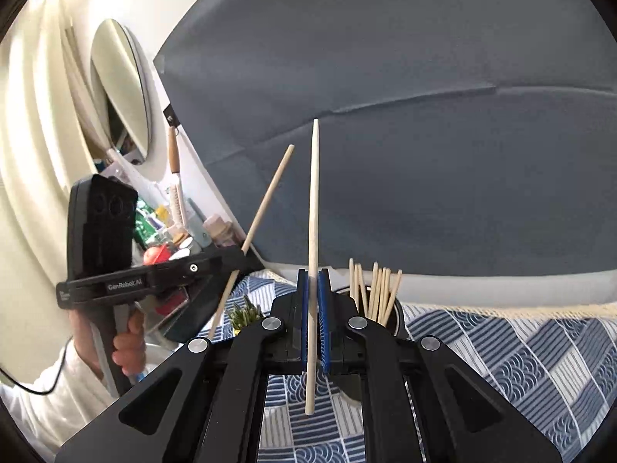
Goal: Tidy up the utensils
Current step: 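Lift the held sticks with both grippers and carry them over the black cup, then lower the sticks into the black cup and open both grippers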
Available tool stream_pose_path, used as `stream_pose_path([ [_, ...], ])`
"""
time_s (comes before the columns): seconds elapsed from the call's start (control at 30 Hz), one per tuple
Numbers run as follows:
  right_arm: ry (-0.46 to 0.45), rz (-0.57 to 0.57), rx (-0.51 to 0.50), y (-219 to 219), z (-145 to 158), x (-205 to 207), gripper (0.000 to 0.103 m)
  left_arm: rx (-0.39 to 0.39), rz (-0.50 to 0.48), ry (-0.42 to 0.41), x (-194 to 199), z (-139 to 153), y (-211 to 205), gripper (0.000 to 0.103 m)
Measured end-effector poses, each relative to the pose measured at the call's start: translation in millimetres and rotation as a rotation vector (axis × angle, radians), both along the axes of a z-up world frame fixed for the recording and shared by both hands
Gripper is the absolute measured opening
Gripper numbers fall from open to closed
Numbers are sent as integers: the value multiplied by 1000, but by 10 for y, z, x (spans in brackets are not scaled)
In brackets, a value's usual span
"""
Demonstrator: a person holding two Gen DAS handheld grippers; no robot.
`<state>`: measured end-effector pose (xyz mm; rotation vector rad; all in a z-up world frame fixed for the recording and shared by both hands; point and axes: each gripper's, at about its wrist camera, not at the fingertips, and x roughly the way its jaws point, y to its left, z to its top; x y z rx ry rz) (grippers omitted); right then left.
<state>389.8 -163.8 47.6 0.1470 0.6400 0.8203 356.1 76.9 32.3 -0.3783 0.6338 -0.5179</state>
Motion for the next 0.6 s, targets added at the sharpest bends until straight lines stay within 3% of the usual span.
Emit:
stream_pose_path([
  [0.37,-38,116,63,37,-169,413,5,-96,53,-108,275,-143,-67,5],
  [0.6,-6,155,118,110,-425,612,5,-124,87,-120,407,-415,-134,5],
])
